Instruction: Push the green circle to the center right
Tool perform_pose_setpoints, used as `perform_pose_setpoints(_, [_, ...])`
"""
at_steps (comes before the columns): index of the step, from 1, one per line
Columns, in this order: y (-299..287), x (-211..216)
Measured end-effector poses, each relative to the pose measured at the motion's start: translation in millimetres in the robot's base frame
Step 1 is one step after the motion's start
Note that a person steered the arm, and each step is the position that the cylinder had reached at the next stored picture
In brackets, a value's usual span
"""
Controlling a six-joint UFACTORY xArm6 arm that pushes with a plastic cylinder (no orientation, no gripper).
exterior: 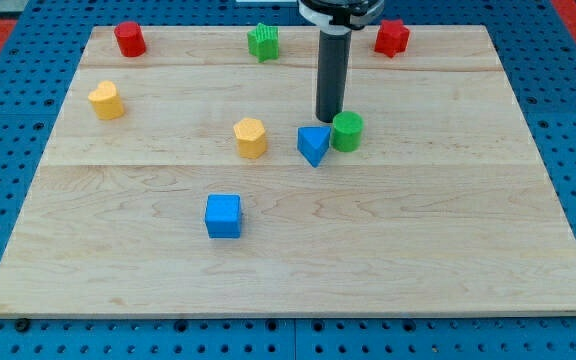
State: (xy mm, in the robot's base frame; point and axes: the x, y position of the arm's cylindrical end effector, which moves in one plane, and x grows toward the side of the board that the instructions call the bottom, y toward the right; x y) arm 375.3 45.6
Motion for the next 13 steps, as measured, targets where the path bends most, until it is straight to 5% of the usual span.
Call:
perform_pose_setpoints(4, [0.6, 43.6])
perform_pose_setpoints(7, [75.1, 65.6])
perform_pose_setpoints(9, [160.2, 21.9])
perform_pose_setpoints(13, [155.6, 21.8])
